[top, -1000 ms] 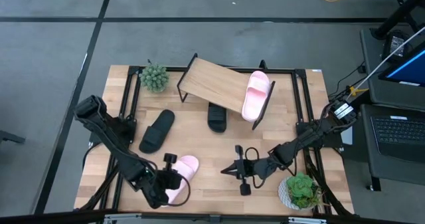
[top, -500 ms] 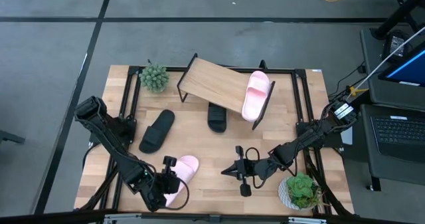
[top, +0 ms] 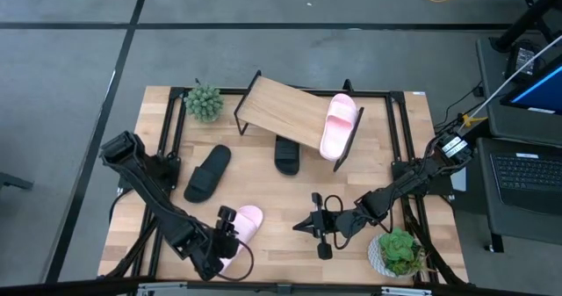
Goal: Pick and place slides into the shelf
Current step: Put the white slides on the shelf
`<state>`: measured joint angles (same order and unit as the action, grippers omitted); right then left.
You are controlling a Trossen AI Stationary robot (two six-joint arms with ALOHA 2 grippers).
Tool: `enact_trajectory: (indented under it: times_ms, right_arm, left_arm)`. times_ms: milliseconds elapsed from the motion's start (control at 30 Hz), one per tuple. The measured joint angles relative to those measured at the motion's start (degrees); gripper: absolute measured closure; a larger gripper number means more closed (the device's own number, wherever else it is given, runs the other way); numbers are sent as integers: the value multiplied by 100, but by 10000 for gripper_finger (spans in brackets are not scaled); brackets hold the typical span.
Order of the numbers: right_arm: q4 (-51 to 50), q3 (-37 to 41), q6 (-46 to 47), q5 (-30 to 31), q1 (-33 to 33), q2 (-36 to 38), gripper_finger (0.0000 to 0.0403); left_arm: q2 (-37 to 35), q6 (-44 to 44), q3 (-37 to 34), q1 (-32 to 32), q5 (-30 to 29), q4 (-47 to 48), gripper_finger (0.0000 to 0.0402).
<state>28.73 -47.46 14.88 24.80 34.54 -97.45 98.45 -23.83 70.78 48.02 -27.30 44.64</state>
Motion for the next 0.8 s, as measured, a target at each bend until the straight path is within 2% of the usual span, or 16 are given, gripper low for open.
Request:
enact_trajectory:
  times_ms: [333, 567, 800]
  right_arm:
    - [4, 0, 3, 2, 0, 0, 393]
    - [7, 0, 4, 4, 0, 0, 393]
    - [2, 0, -5, 7, 0, 0, 393]
  left_arm:
    - [428, 19, 0, -30, -50, 256, 275]
    - [447, 0, 0, -119, -265, 409, 275]
    - [447, -2, -79, -242, -122, 387, 276]
